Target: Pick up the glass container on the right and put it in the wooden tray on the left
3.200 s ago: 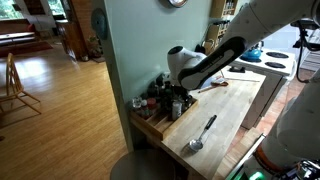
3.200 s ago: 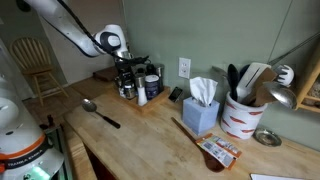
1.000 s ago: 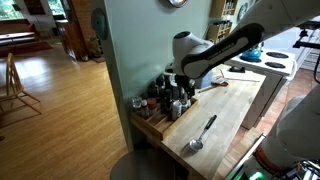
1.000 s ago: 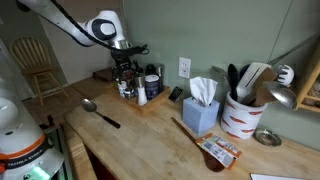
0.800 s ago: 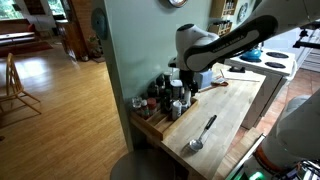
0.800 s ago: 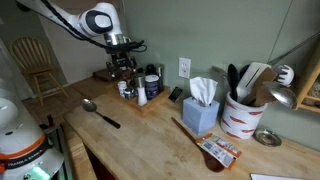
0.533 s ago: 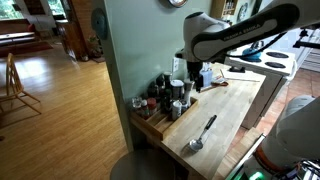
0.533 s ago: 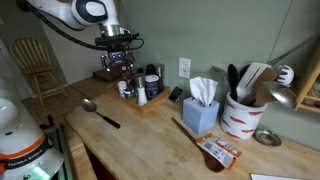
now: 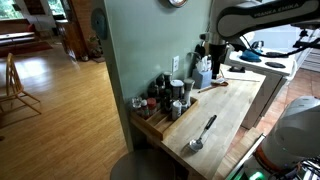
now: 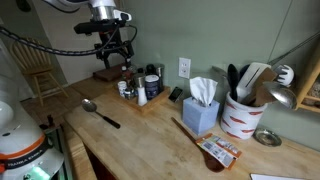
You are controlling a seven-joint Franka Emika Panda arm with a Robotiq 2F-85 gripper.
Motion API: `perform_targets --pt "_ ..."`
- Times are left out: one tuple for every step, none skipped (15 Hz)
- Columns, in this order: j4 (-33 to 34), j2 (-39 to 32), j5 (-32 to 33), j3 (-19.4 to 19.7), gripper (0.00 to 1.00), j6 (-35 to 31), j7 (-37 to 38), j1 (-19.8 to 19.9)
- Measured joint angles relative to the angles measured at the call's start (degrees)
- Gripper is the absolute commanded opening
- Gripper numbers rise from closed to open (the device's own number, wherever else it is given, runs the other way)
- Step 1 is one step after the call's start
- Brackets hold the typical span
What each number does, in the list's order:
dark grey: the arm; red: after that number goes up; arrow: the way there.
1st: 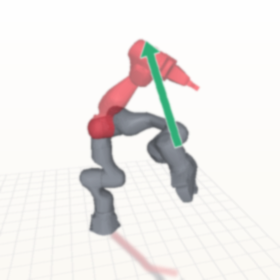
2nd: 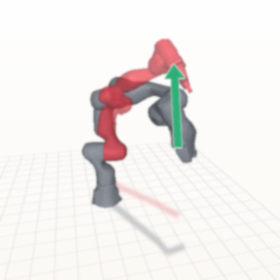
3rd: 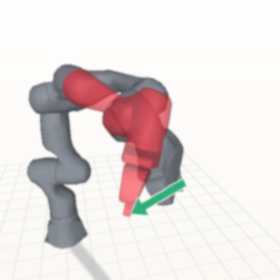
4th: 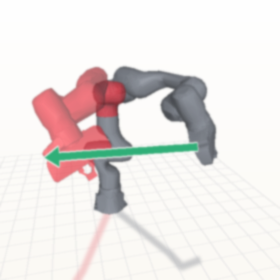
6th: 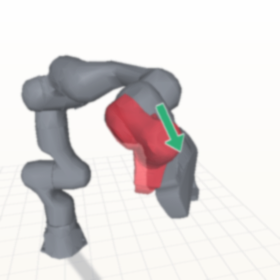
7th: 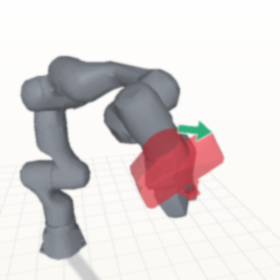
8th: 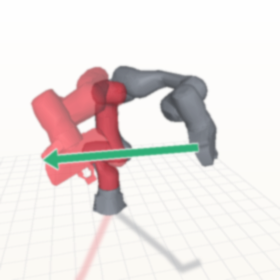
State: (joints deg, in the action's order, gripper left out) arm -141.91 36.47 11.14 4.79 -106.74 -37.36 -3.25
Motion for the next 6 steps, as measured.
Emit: perform_targets --pt "-0.2 1.14 -0.27 1.08 1.0 0.88 1.13 0.56" --pt "-0.55 2.24 -0.91 2.25 1.0 1.49 2.13 1.11" --pt "-1.0 3.15 -1.09 3.46 1.0 1.67 2.18 1.4" --pt "-1.51 3.77 -1.01 4.68 1.0 1.7 -0.11 1.33" --pt "-2.03 4.19 -1.0 5.69 1.0 1.7 -2.29 1.21" --pt "-2.43 4.38 -1.0 6.25 1.0 1.7 -3.39 1.14"
